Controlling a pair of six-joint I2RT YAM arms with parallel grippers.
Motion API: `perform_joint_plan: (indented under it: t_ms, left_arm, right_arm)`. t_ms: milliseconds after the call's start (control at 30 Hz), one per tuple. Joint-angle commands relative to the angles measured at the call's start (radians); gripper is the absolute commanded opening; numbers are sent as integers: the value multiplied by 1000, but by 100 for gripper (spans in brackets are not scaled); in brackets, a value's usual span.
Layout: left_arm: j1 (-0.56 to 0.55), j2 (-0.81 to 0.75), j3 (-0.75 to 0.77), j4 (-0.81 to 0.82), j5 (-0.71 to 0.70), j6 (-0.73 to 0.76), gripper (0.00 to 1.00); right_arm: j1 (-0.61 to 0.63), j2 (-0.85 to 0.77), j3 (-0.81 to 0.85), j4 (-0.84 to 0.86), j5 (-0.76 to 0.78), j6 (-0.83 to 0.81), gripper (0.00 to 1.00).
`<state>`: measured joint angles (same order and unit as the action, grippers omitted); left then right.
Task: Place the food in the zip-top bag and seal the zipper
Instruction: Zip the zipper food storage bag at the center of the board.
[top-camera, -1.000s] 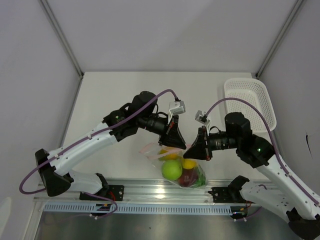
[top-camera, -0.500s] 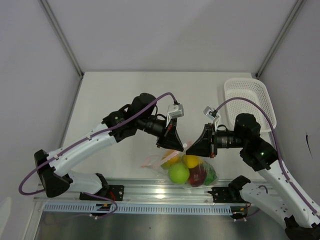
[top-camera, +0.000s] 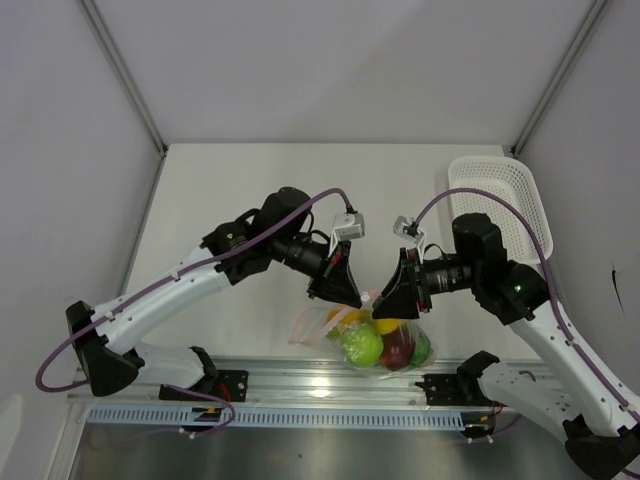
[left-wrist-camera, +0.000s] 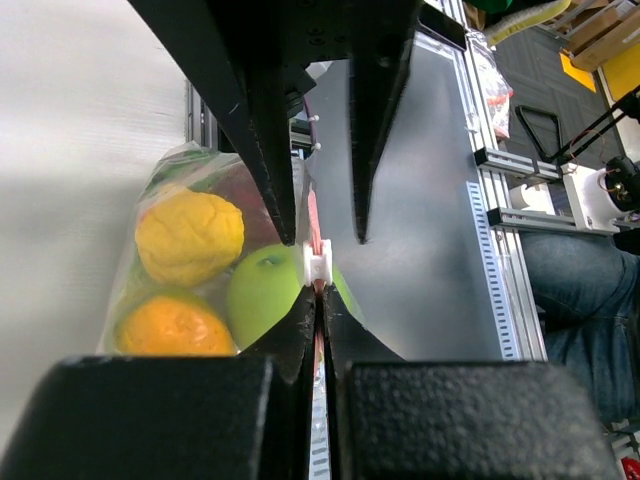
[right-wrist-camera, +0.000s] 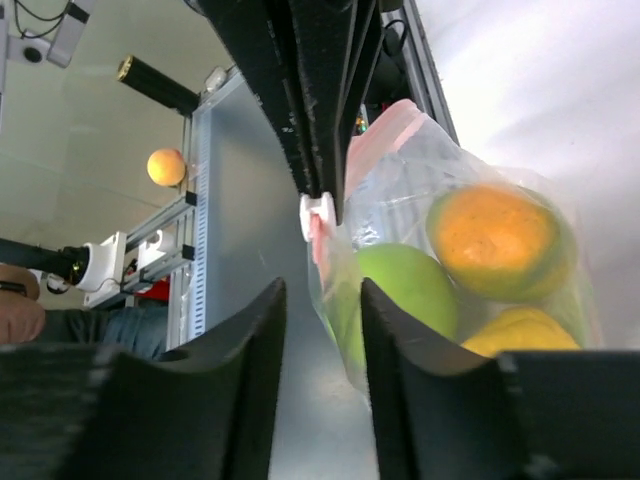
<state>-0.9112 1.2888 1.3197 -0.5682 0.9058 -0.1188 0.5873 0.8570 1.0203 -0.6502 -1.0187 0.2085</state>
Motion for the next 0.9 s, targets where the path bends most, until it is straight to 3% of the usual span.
perform_joint_plan:
  t_ms: [0, 300, 433, 467, 533, 600, 867]
  left_arm:
    - [6, -3, 59, 10, 41, 24, 1]
    - [6, 21, 110, 4, 56, 16, 1]
    - [6, 27, 102, 19, 67, 1, 1]
    - [6, 26, 101, 19, 65, 1, 1]
    - [6, 23, 96, 21, 64, 1, 1]
    - [6, 21, 98, 21, 62, 1, 1]
    - [6, 26, 92, 34, 70, -1, 1]
  right_arm:
    - [9, -1, 55, -43, -40, -58, 41]
    - [88, 86, 104, -84, -34, -106, 43]
    - [112, 135, 130, -94, -15, -118, 34]
    - [115, 139, 132, -95, -21, -126, 26]
    - [114, 142, 126, -92, -24, -127, 18]
    - [115, 136, 113, -83, -11, -113, 0]
    - [114, 100, 103, -60, 28, -90, 0]
